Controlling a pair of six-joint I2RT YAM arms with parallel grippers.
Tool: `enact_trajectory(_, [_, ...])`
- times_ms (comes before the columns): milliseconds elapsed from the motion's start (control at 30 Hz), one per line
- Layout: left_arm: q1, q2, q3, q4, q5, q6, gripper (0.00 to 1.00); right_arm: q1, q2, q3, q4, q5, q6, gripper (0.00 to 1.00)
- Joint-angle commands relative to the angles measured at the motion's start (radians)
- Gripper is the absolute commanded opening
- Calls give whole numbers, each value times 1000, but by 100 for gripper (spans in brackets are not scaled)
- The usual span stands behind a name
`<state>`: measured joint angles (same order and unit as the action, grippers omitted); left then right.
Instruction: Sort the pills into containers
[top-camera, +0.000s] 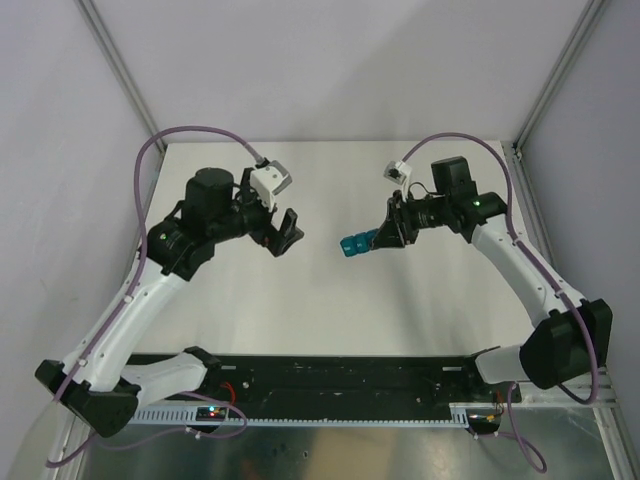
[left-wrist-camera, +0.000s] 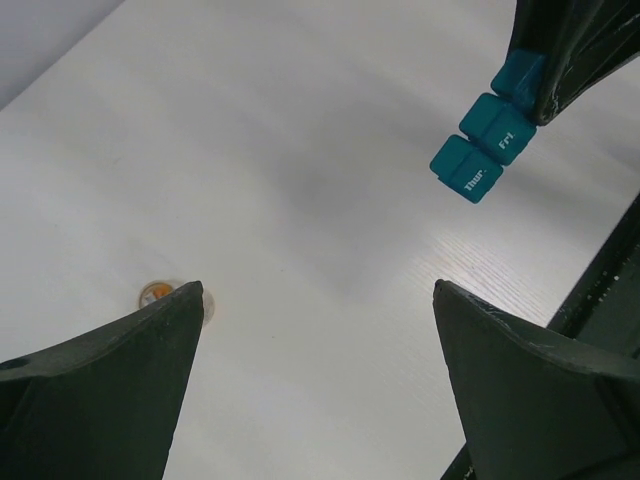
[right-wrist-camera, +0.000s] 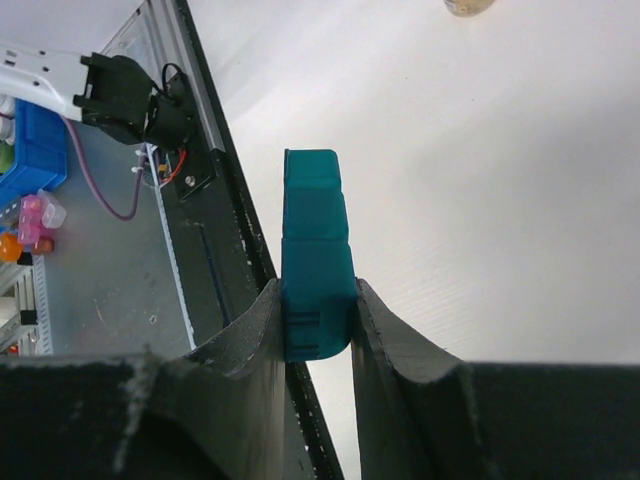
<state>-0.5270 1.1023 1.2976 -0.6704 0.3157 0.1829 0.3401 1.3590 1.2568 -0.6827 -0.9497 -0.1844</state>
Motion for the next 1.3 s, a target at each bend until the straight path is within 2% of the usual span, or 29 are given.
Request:
enact_trajectory(0, [10,-67,-18,39,-95,-38,100,22,47,33,81,72,71,0])
enact_trajectory(233, [13,-120,-65,63,-155,-43,100,64,158,34,136,125,103,0])
enact_trajectory(767, [23,-158,-146,83,-191,-15,100,63,462,47,308,-6,174,0])
enact_trajectory(1267, [28,-166,-171,98,-178,-14,100,14,620,47,382,-9,280,0])
